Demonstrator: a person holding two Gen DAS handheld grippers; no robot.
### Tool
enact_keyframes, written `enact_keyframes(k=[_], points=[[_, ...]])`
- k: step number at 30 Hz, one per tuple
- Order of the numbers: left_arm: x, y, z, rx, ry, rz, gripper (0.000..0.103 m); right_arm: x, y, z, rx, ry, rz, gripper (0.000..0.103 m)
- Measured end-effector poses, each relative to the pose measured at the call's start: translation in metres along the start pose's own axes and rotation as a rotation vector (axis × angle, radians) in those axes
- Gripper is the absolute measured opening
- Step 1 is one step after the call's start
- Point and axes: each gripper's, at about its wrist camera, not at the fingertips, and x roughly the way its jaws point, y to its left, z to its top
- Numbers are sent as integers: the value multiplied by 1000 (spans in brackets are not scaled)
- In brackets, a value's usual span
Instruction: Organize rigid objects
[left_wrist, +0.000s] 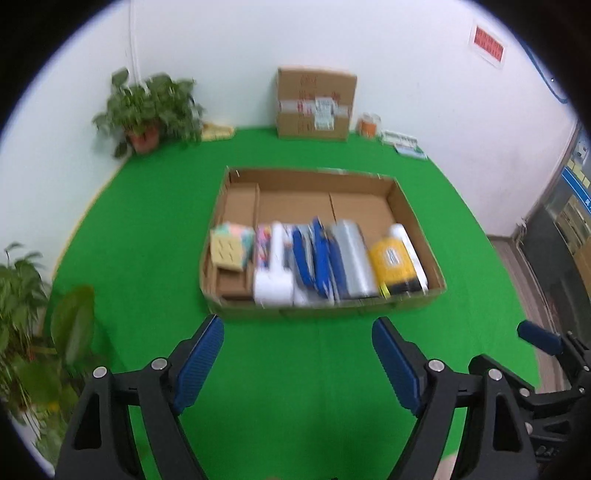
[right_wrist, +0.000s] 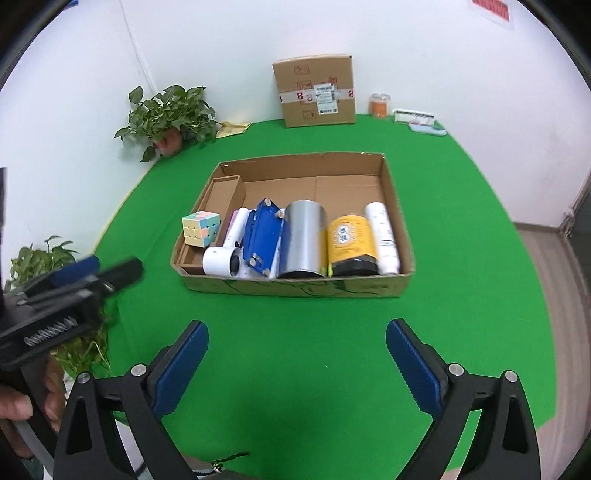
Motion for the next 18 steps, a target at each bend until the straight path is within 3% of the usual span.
enact_keyframes(k=[5,8,18], points=[[-5,-5,-9,-7,-4,-42,84,-22,-2,-11,-5,17,-27,101],[-4,-4,-8,7,-2,-59,103,-24,-2,-14,10,39,-34,102],[9,22,8,25,-9,-70,102,-6,12,-1,99,82,-57,102]])
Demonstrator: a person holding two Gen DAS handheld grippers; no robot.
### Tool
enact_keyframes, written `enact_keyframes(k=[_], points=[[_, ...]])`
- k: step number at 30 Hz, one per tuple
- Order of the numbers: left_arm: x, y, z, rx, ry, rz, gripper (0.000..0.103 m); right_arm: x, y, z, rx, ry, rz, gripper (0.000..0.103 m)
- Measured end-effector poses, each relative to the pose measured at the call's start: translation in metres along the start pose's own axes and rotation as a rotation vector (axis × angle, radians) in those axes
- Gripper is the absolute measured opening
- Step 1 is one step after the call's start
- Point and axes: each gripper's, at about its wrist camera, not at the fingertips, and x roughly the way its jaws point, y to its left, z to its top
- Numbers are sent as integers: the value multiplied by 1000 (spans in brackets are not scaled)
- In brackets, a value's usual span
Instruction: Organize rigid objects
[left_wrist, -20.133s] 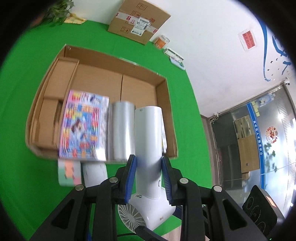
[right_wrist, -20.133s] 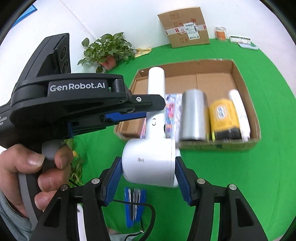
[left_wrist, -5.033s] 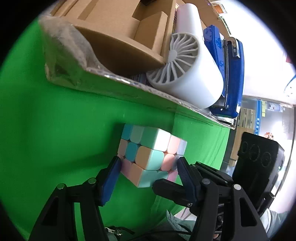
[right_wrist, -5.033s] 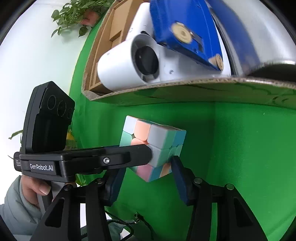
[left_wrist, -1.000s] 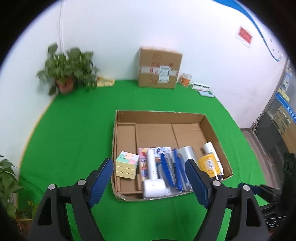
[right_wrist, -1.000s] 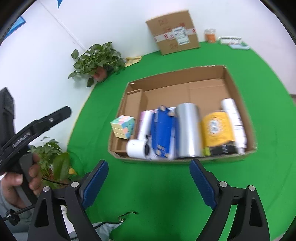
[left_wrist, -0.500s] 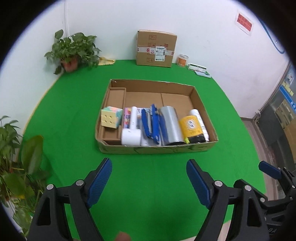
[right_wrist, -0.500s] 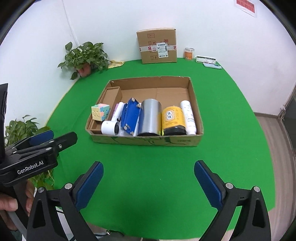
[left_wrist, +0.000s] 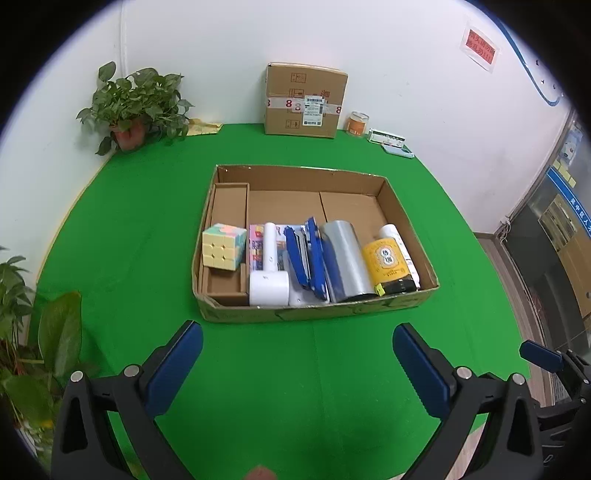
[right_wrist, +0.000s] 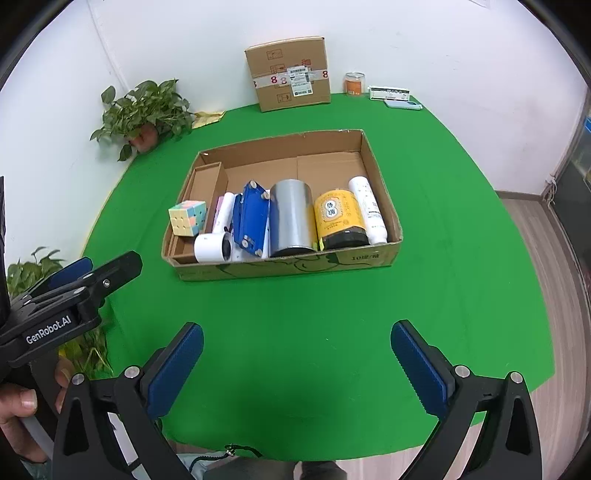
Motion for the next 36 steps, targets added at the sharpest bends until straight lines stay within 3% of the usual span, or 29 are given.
enact_keyframes(k=[9,17,36], points=[[3,13,8,19,-8,-21,102,11,23,14,0,3,-17,102],[7,26,8,7,5,-18,102,38,19,13,56,56,-30,102],[24,20,17,55,53,-19,102,43,19,18,56,30,-68,102]])
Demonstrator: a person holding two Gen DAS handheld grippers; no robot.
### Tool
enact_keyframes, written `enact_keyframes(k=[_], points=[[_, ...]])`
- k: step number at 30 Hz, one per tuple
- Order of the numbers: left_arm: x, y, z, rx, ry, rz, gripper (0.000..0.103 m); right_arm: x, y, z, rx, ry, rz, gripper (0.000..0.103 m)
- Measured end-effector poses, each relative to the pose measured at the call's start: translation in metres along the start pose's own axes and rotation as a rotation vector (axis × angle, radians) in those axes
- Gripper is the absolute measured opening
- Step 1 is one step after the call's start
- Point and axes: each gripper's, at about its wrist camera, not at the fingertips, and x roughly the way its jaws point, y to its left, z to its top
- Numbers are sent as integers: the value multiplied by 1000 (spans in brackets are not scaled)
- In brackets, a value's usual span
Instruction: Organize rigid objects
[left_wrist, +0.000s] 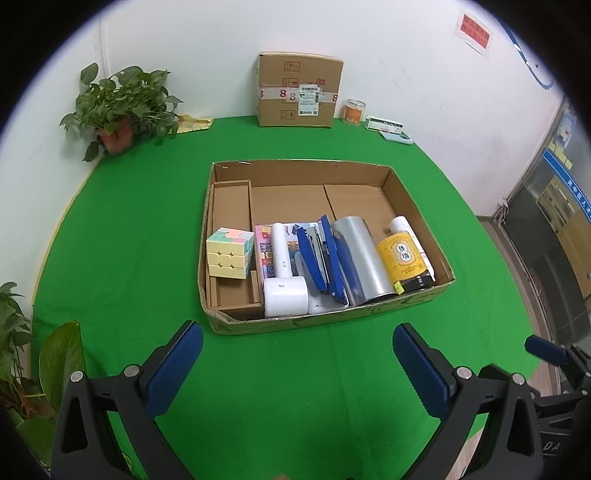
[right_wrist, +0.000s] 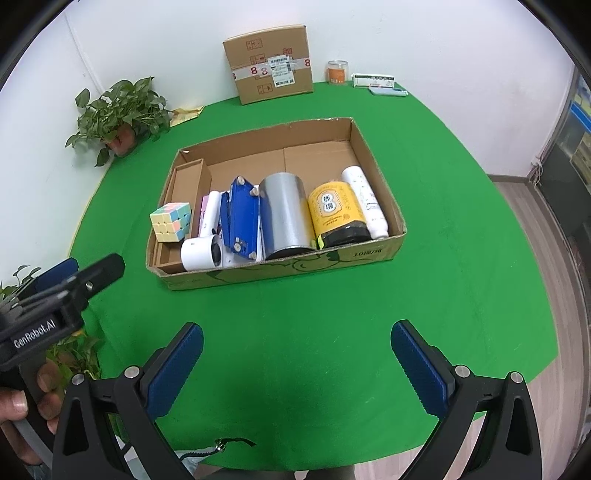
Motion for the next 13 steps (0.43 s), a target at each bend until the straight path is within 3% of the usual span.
enact_keyframes(k=[5,13], points=[[3,-8,0,20,25,-18,102,5,4,2,-8,16,-22,102],[-3,-4,2,-13,-18,23,102,7,21,6,-87,13,-34,102]])
